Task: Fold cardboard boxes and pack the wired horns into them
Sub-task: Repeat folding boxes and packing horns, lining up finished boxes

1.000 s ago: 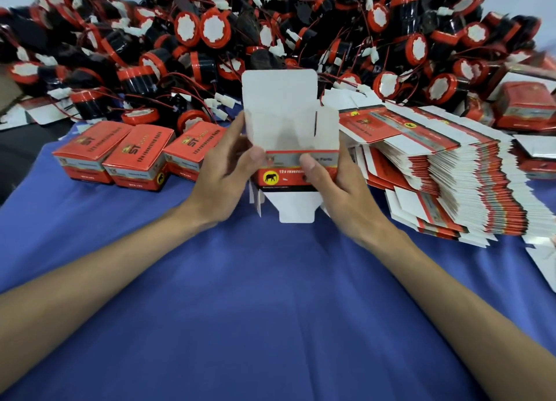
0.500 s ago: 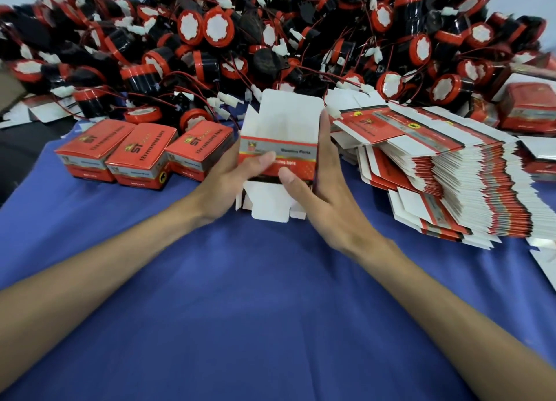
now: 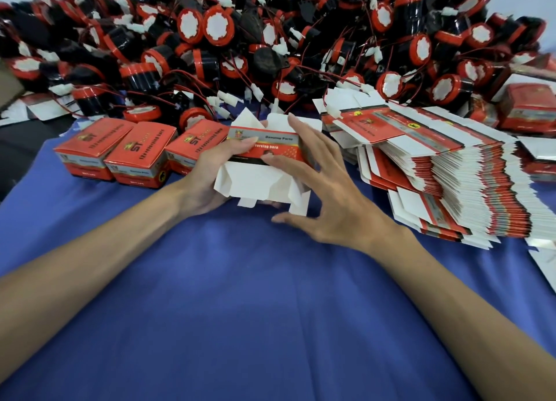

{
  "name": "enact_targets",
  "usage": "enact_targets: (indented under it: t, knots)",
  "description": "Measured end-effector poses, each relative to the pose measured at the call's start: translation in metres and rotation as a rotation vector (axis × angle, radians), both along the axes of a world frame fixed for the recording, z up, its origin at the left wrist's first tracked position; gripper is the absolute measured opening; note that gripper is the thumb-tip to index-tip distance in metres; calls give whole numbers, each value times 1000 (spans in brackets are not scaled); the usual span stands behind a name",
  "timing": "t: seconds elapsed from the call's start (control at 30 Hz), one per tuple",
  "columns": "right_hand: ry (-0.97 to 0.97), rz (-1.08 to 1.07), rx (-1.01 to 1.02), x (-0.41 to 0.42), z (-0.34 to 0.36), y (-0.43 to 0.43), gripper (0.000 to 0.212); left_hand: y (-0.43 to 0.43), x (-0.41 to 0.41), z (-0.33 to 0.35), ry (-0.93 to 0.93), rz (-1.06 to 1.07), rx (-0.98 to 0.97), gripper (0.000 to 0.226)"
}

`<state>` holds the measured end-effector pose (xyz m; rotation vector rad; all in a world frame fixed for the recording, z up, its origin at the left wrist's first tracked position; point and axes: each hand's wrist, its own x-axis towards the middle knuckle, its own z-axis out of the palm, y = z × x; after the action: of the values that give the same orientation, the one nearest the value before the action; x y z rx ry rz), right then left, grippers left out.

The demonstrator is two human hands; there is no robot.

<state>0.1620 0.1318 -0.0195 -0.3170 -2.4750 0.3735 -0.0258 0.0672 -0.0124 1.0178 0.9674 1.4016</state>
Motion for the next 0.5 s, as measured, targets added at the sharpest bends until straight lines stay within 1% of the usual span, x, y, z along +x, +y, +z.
enact_targets:
  t: [0.1,0.17,0.2,0.23,0.27,0.3,0.33,0.37,0.4,0.43,0.47,0.5]
  knots:
    - [85,-7,-25,0,2,-2,60,1,0,-2,62,28,-8,34]
    - [117,-29,-61,-1,2,-4,60,-2,1,-2,137,13,-2,34]
    - [138,-42,-107,-1,2,-6,62,-8,1,-2,168,20,1,43]
    - [161,-50,-170,-2,2,-8,63,-9,4,1,244,64,10,70]
    - [185,-52,-234,-3,3,-9,64,-10,8,3,341,122,40,107]
    - [206,-52,-290,-4,3,-10,64,-13,11,4,435,151,94,139]
    - [225,-54,-340,-4,4,-11,65,-14,15,9,513,215,149,158]
    - [242,-56,-392,-3,4,-12,64,-12,18,12,574,245,205,161]
    - [260,-61,-437,-3,5,-12,64,-11,20,12,682,207,282,150]
    - [277,-71,-466,-2,5,-11,62,-11,20,10,798,157,360,130]
    - [289,-84,-480,-2,6,-10,60,-13,18,7,875,102,436,113]
    - [297,-94,-491,-2,7,-9,57,-12,14,4,875,62,441,102]
